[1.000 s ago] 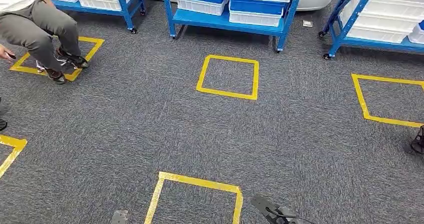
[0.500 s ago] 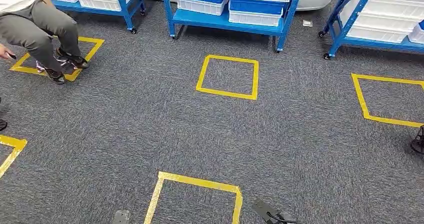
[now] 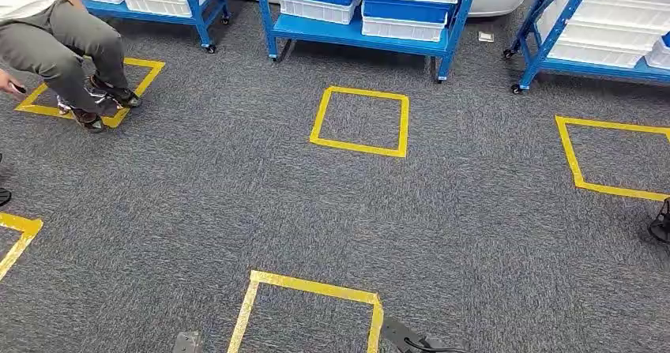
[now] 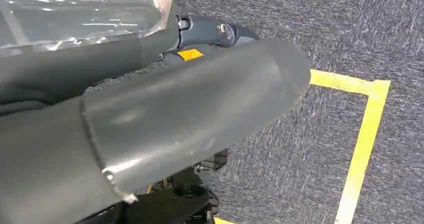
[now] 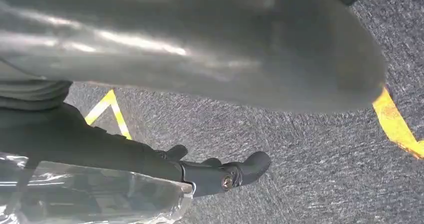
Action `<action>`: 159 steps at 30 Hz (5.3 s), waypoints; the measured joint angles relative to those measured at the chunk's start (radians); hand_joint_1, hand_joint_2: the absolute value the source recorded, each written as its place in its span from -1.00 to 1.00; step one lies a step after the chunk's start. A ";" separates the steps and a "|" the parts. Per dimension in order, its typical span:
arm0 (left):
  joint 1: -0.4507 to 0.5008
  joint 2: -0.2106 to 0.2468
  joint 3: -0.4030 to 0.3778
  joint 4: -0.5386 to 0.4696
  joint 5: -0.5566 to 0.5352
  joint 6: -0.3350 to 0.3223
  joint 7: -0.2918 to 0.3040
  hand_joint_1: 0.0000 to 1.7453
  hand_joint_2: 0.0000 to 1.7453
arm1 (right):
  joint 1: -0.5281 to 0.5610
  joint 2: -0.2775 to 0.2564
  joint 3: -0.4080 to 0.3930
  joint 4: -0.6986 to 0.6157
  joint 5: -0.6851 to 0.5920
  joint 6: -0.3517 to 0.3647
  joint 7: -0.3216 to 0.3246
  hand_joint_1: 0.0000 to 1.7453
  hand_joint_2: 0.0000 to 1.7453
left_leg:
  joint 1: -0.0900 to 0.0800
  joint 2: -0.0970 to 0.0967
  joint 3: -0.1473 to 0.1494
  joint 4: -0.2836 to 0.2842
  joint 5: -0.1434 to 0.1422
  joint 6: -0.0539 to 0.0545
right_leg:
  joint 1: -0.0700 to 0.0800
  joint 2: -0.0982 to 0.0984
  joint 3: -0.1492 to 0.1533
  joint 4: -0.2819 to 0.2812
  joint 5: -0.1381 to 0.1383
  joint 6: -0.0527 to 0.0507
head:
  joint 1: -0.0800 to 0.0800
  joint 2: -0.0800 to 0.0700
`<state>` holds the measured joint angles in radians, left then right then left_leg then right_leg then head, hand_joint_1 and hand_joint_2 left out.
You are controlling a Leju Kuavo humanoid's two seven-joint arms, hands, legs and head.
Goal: Take the parts from the cabinet and place them on the table.
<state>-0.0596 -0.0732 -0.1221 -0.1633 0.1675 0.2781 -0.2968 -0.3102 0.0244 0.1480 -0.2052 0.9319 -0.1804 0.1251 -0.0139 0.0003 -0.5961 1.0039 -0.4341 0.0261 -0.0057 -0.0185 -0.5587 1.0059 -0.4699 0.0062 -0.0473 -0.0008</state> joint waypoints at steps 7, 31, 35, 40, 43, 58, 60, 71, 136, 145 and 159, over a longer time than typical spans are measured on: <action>0.000 0.000 0.002 0.000 -0.005 -0.003 0.000 -1.00 -1.00 | 0.009 -0.001 0.000 0.000 -0.008 -0.002 0.000 -1.00 -1.00 | 0.000 0.000 0.000 0.000 0.000 0.000 | 0.000 0.000 0.000 0.000 0.000 0.000 | 0.000 0.000; -0.002 -0.008 0.002 0.000 -0.019 -0.009 -0.016 -1.00 -1.00 | 0.039 -0.018 0.000 0.003 -0.011 -0.013 -0.006 -1.00 -1.00 | 0.039 -0.003 -0.130 0.296 -0.153 -0.039 | -0.016 0.017 -0.006 0.029 -0.016 0.000 | 0.009 0.000; 0.000 -0.009 0.002 0.000 -0.023 -0.011 -0.019 -1.00 -1.00 | 0.039 -0.021 0.000 0.003 -0.019 -0.014 -0.003 -1.00 -1.00 | 0.021 -0.003 -0.099 0.184 -0.040 0.005 | 0.006 0.018 0.008 0.027 -0.024 -0.011 | 0.009 0.000; -0.003 -0.005 0.001 0.000 -0.030 -0.013 -0.021 -1.00 -1.00 | 0.046 -0.017 -0.002 0.003 -0.024 -0.019 -0.005 -1.00 -1.00 | -0.023 0.010 -0.023 0.023 0.002 0.069 | -0.002 0.012 0.014 0.018 -0.031 -0.011 | 0.016 0.000; -0.004 -0.008 0.002 0.000 -0.031 -0.014 -0.022 -1.00 -1.00 | 0.046 -0.016 -0.003 0.002 -0.024 -0.021 -0.005 -1.00 1.00 | -0.010 0.010 0.031 -0.053 0.026 0.063 | 0.007 0.009 0.031 0.012 -0.039 -0.001 | 0.016 0.000; -0.007 -0.018 -0.005 0.000 -0.049 -0.029 -0.024 -1.00 -1.00 | 0.065 -0.037 -0.028 0.007 -0.047 -0.027 -0.006 -1.00 1.00 | 0.009 -0.007 0.036 0.015 -0.048 -0.008 | -0.018 0.019 -0.020 0.011 0.015 -0.001 | 0.023 0.000; -0.008 -0.018 -0.010 0.000 -0.053 -0.034 -0.026 -1.00 -1.00 | 0.067 -0.036 -0.030 0.007 -0.051 -0.032 -0.006 -1.00 1.00 | 0.014 -0.005 -0.027 0.149 -0.120 -0.023 | -0.018 0.018 -0.016 0.011 0.010 -0.009 | 0.017 0.000; -0.008 -0.011 -0.010 0.000 -0.055 -0.041 -0.030 -1.00 -1.00 | 0.075 -0.032 -0.041 0.008 -0.053 -0.036 -0.008 -1.00 1.00 | -0.001 0.001 0.005 0.005 -0.013 0.022 | -0.008 0.018 0.002 0.004 -0.007 0.002 | 0.018 0.000; -0.010 -0.013 -0.009 0.000 -0.048 -0.069 -0.048 -1.00 -1.00 | 0.061 -0.035 -0.077 0.009 -0.033 -0.032 0.003 -1.00 1.00 | 0.013 -0.005 0.043 -0.032 -0.012 0.036 | -0.011 0.024 0.031 0.107 -0.092 0.031 | 0.016 0.000; -0.006 -0.018 -0.008 0.001 -0.043 -0.068 -0.047 -1.00 -1.00 | 0.073 -0.042 -0.078 0.011 -0.032 -0.029 0.010 -1.00 1.00 | 0.000 -0.015 0.127 -0.026 -0.100 0.020 | -0.004 0.013 -0.071 0.007 0.032 0.039 | 0.025 0.000; -0.006 -0.020 -0.008 0.001 -0.042 -0.066 -0.046 -1.00 -1.00 | 0.073 -0.043 -0.078 0.011 -0.027 -0.028 0.011 -1.00 1.00 | 0.025 -0.002 -0.038 0.032 0.021 -0.012 | -0.017 0.024 0.048 -0.002 -0.053 -0.010 | 0.019 0.000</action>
<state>-0.0652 -0.0927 -0.1305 -0.1625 0.1255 0.2121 -0.3429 -0.2374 -0.0191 0.0698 -0.1946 0.9052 -0.2087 0.1365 0.0113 -0.0016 -0.6342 1.0363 -0.4130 0.0141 -0.0224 0.0060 -0.5109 1.0039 -0.5231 -0.0038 -0.0279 -0.0008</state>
